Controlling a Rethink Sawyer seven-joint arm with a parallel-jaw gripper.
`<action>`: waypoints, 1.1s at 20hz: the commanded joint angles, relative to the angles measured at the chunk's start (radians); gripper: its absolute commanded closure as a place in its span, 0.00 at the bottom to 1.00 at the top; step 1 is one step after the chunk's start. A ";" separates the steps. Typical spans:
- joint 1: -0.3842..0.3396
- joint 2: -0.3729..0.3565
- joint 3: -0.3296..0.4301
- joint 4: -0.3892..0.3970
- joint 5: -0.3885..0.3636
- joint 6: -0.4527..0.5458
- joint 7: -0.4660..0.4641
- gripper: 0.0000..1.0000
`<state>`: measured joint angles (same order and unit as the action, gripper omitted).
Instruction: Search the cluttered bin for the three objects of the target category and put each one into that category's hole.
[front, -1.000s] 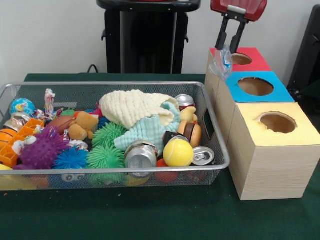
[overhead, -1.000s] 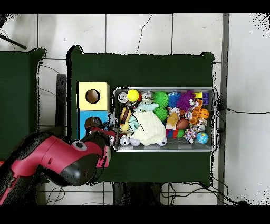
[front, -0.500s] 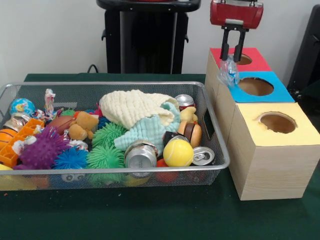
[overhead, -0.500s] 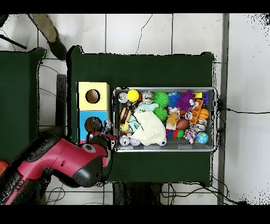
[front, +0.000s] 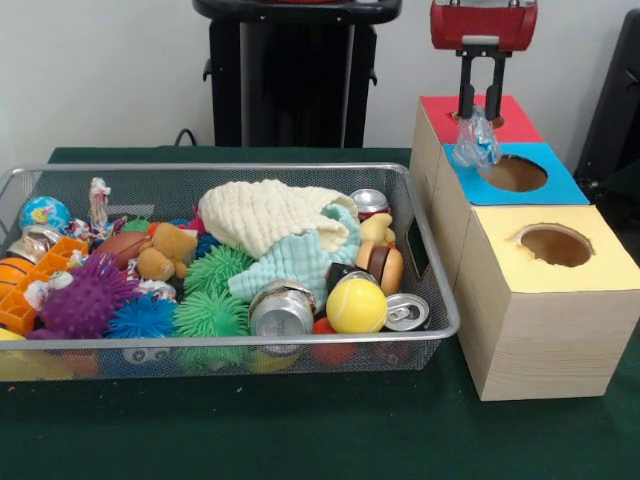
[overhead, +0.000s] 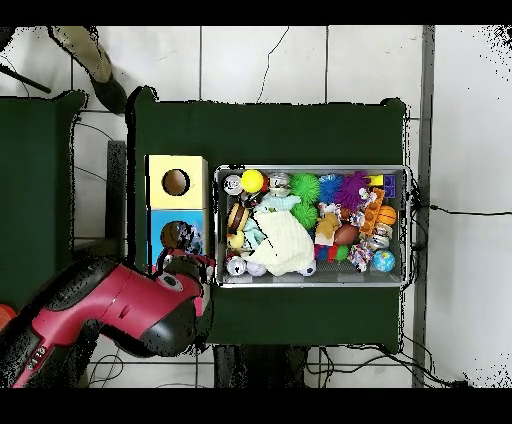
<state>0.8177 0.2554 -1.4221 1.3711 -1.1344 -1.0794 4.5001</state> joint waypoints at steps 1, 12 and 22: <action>-0.025 0.008 0.103 -0.117 0.021 -0.045 0.311 1.00; -0.036 0.053 0.065 -0.109 0.035 -0.037 0.331 1.00; -0.048 0.121 0.004 -0.100 0.058 -0.045 0.356 1.00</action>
<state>0.8155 0.2949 -1.4316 1.3709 -1.1319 -1.0792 4.5001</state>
